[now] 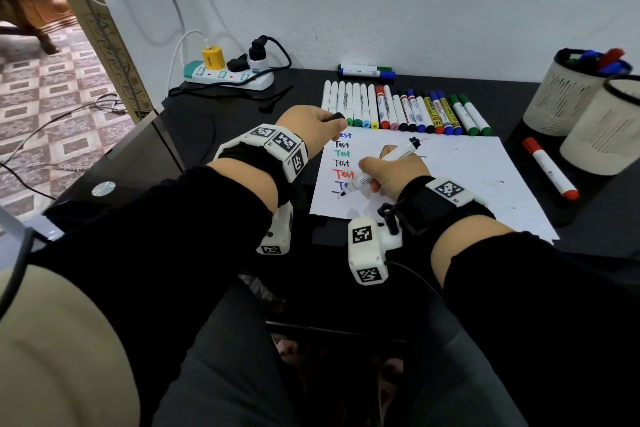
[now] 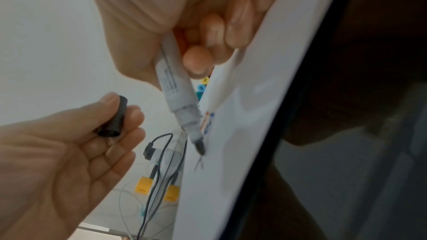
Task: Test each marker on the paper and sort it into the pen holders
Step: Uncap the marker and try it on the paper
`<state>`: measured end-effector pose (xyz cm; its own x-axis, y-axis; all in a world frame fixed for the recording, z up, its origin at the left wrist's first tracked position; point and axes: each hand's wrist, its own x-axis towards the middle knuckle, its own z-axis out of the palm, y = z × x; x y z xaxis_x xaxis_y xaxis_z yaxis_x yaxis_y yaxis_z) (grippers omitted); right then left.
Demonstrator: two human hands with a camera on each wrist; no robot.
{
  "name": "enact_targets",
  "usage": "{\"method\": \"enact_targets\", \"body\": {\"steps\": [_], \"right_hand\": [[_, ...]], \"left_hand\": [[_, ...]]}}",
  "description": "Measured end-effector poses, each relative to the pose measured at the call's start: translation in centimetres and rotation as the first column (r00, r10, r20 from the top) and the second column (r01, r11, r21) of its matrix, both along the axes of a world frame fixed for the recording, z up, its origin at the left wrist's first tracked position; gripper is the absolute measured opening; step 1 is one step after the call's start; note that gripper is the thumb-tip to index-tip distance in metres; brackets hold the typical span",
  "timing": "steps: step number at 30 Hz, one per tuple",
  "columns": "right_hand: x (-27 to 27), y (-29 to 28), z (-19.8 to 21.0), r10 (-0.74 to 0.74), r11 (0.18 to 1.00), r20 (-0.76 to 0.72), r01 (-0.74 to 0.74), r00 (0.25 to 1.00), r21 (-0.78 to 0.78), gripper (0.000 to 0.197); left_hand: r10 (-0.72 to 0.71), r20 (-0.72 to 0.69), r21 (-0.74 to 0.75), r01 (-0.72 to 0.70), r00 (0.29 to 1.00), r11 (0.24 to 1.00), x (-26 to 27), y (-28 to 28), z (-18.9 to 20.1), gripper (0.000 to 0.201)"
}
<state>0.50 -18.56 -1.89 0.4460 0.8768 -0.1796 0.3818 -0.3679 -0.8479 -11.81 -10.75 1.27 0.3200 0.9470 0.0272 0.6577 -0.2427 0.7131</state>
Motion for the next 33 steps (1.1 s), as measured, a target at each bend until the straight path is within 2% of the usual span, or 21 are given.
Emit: {"method": "enact_targets", "body": {"steps": [8, 15, 19, 22, 25, 29, 33], "right_hand": [[0.0, 0.0, 0.0, 0.009, 1.000, 0.007, -0.009, 1.000, 0.029, 0.035], [-0.2, 0.1, 0.0, 0.047, 0.999, 0.027, -0.046, 0.999, -0.014, 0.036], [-0.2, 0.0, -0.1, 0.054, 0.999, -0.002, -0.054, 0.999, -0.007, 0.034], [-0.1, 0.2, -0.2, 0.042, 0.999, 0.037, -0.042, 0.998, -0.005, 0.038], [0.1, 0.3, -0.2, 0.034, 0.999, 0.050, -0.034, 0.998, 0.012, 0.039], [0.6, 0.2, -0.5, 0.062, 0.994, -0.008, -0.061, 0.998, 0.094, 0.041], [0.9, 0.1, -0.3, 0.117, 0.993, 0.012, -0.117, 0.993, 0.033, 0.037]], "left_hand": [[-0.006, 0.011, -0.008, 0.006, 1.000, 1.000, 0.0, -0.1, 0.0, 0.030], [-0.013, 0.004, 0.000, 0.013, 1.000, 1.000, 0.0, -0.2, 0.0, 0.024], [-0.016, -0.013, -0.001, 0.016, 1.000, 1.000, 0.0, -0.2, 0.0, 0.029], [-0.016, -0.024, 0.008, 0.016, 1.000, 1.000, 0.0, -0.1, 0.0, 0.030], [-0.012, -0.028, 0.016, 0.013, 1.000, 1.000, 0.0, -0.1, 0.0, 0.031], [-0.013, -0.039, 0.022, 0.013, 0.999, 1.000, 0.0, 0.1, 0.0, 0.031], [-0.016, -0.058, 0.022, 0.017, 0.998, 1.000, 0.0, 0.3, -0.1, 0.029]]}}
